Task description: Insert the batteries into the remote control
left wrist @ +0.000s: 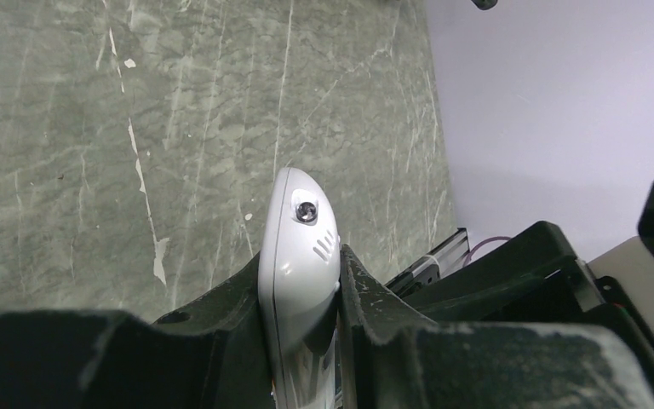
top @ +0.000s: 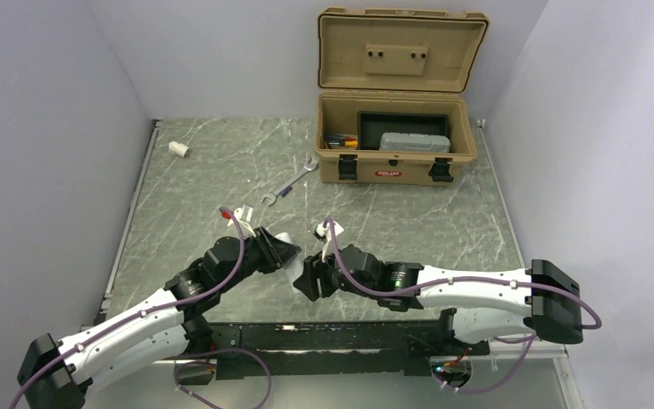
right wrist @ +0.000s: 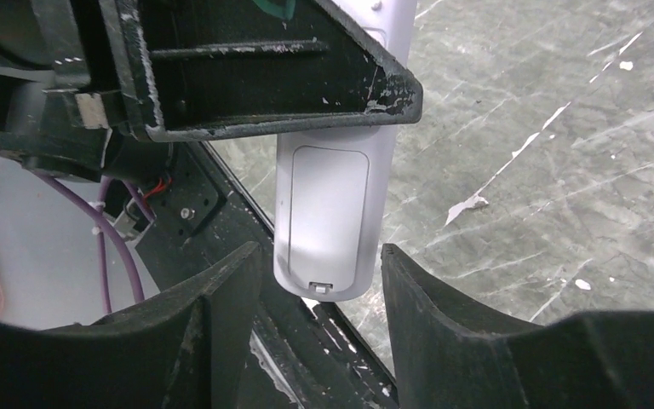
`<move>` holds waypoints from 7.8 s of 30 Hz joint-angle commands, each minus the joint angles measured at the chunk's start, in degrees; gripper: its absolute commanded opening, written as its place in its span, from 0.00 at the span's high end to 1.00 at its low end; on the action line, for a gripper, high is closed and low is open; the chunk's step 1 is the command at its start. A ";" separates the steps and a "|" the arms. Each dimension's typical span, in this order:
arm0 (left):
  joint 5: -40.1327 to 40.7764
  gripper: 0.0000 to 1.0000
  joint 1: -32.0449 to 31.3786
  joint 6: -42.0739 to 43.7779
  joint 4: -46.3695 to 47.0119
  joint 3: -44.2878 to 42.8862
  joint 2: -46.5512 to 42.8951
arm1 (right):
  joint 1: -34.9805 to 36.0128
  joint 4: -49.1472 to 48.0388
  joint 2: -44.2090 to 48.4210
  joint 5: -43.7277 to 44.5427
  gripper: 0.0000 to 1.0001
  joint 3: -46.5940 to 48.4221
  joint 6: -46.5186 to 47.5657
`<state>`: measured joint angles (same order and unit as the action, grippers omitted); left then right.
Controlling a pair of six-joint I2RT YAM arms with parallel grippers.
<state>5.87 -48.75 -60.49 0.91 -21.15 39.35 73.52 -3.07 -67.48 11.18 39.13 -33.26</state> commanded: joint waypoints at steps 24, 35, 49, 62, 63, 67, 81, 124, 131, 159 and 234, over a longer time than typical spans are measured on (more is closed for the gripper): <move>0.74 1.00 0.19 1.69 0.51 -2.06 0.19 | -0.22 1.34 -1.97 -0.50 0.61 2.75 -0.33; 0.71 1.00 0.21 1.60 0.68 -1.70 0.46 | -0.18 2.80 -0.29 0.58 0.62 3.01 0.35; 0.70 1.00 0.21 1.60 0.77 -1.60 0.64 | -0.16 1.49 -0.38 -0.58 0.46 2.79 -0.24; 0.79 1.00 0.23 1.43 0.59 -1.41 -0.19 | -0.19 -0.76 -3.93 -1.64 0.52 3.14 -1.02; 0.81 1.00 0.16 1.43 0.59 -1.40 -0.16 | -0.20 -0.93 -4.00 -1.75 0.52 3.28 -1.07; 0.74 1.00 0.18 1.51 0.59 -1.48 -0.15 | -0.19 -0.70 -4.63 -1.95 0.57 3.81 -0.96; 0.88 1.00 0.19 1.47 0.33 -1.30 -0.58 | -0.21 0.35 -4.01 -1.60 0.71 3.84 -0.63; -15.87 1.00 0.62 -17.14 34.41 14.64 2.72 | 0.09 10.36 14.16 -34.30 0.51 0.84 64.40; -15.97 1.00 0.63 -16.85 34.42 14.47 2.84 | 0.09 8.20 11.67 -32.66 0.52 1.66 66.09; -15.48 1.00 0.59 -16.28 31.23 14.38 -0.38 | 0.11 11.39 6.40 -25.38 0.56 4.47 72.41; -16.07 1.00 0.52 -16.24 33.06 14.20 1.83 | 0.05 14.22 3.43 -24.10 0.54 7.24 76.78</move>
<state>-8.64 -47.92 -75.75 28.93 -6.00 41.52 73.71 11.94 -64.07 -15.27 43.46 40.97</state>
